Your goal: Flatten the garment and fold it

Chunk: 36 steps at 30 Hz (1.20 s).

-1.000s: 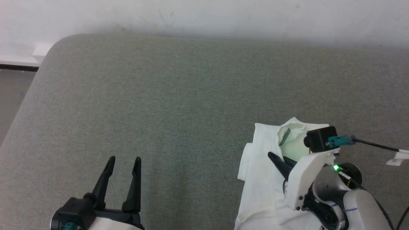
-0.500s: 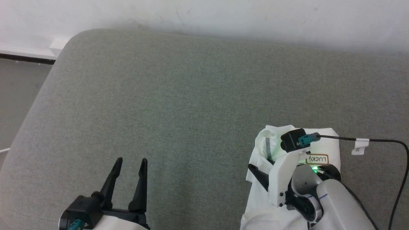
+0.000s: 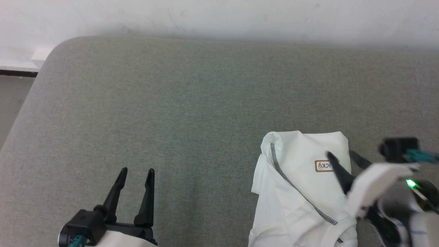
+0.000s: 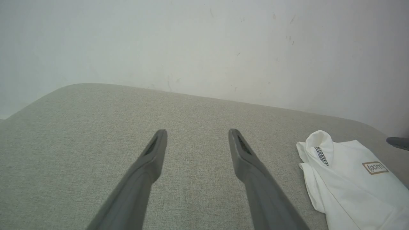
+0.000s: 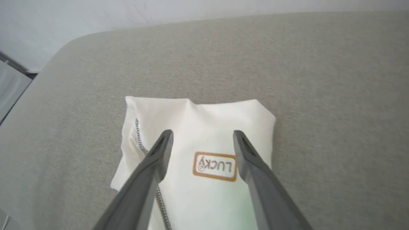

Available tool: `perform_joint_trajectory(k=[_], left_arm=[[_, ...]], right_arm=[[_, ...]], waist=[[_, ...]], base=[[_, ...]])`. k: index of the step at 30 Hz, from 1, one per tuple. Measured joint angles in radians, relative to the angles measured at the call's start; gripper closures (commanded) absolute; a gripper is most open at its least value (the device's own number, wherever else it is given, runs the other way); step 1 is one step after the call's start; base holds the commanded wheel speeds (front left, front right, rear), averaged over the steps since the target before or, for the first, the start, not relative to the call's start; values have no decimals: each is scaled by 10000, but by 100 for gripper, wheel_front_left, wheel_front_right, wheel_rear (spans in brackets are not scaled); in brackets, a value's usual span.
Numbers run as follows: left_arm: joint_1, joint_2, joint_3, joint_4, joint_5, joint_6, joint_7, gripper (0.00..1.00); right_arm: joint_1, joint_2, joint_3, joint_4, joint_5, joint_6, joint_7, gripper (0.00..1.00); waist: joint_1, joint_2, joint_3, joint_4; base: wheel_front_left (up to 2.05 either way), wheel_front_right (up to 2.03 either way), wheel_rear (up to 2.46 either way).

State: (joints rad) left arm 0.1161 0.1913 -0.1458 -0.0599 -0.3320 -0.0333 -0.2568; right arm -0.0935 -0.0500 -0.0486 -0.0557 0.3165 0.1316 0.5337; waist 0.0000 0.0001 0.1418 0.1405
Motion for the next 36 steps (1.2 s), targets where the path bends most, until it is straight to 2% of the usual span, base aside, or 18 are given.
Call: perform_joint_trajectory(k=[4, 8, 13, 20, 21, 22, 23, 29, 36], left_arm=[[7, 2, 136, -173, 38, -4, -2, 0], [8, 10, 157, -199, 86, -25, 0, 0], [6, 52, 140, -224, 173, -96, 0, 0], [3, 228, 123, -303, 173, -98, 82, 0], [3, 244, 121, -303, 174, -98, 105, 0], [3, 255, 102, -307, 173, -98, 117, 0], [3, 263, 73, -309, 174, -98, 117, 0], [-24, 255, -79, -376, 190, -100, 159, 0], [-235, 244, -136, -522, 190, -98, 157, 0]], right_arm=[[1078, -21, -807, -930, -132, 0, 387, 0], [1459, -12, -899, -947, -12, 0, 556, 0], [1417, -12, -905, -6, 117, 0, 500, 0], [840, -25, -420, 1486, 322, 0, 188, 2], [720, -31, -420, 1685, 391, 0, 167, 47], [607, -40, -414, 1873, 393, 0, 86, 68], [503, -48, -412, 2036, 351, 2, 21, 100], [37, -8, -334, 2462, 36, 13, -219, 100], [-832, -79, -464, 1879, -930, 12, 244, 100]], waist=[[-1, 0, 152, -126], [0, -1, 331, -207], [0, 0, 428, -128], [0, -1, 423, 133], [0, 0, 412, 147], [0, -1, 396, 156], [-1, -1, 376, 162], [0, -1, 243, 30], [0, 0, 203, -554]], base=[[0, 0, 0], [0, 0, 0], [0, 0, 0], [0, 0, 0], [0, 0, 0], [0, 0, 0], [0, 0, 0], [0, 0, 0], [0, 0, 0]])
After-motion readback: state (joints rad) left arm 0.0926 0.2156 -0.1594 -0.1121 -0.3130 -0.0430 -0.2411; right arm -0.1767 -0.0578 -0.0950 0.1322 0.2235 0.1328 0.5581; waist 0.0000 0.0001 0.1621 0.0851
